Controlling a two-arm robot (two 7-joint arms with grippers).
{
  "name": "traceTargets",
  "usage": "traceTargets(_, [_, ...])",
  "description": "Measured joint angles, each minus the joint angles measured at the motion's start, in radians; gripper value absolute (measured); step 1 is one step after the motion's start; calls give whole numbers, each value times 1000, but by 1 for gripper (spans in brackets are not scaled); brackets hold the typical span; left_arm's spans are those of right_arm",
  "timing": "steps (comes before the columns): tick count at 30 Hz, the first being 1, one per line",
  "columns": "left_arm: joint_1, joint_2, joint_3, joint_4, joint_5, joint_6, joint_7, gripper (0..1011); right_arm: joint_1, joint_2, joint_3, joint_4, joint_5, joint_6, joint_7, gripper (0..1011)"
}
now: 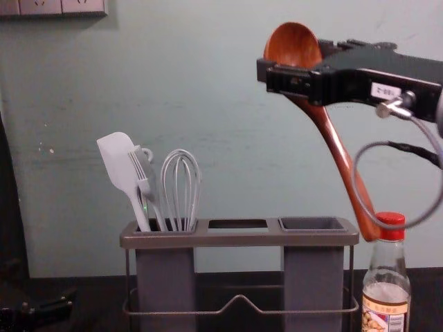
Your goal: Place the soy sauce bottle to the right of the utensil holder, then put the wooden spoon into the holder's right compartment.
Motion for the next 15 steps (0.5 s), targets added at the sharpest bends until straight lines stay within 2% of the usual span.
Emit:
traceTargets(4, [0, 0, 0, 0, 0, 0, 0, 1000, 41, -20, -6, 65, 11, -65, -17, 836])
traceTargets(6, [0, 0, 0, 0, 0, 0, 0, 1001, 68, -40, -9, 131, 29, -149, -29, 836])
traceTargets(12, [0, 0, 0, 0, 0, 0, 0, 1000, 105, -69, -14, 256, 67, -296, -39, 836])
traceTargets(13, [0, 0, 0, 0, 0, 0, 0, 1000, 105, -69, -14, 256, 67, -296, -39, 836])
traceTargets(15, [0, 0, 0, 0, 0, 0, 0, 1000, 119, -80, -15, 303, 75, -349, -42, 836])
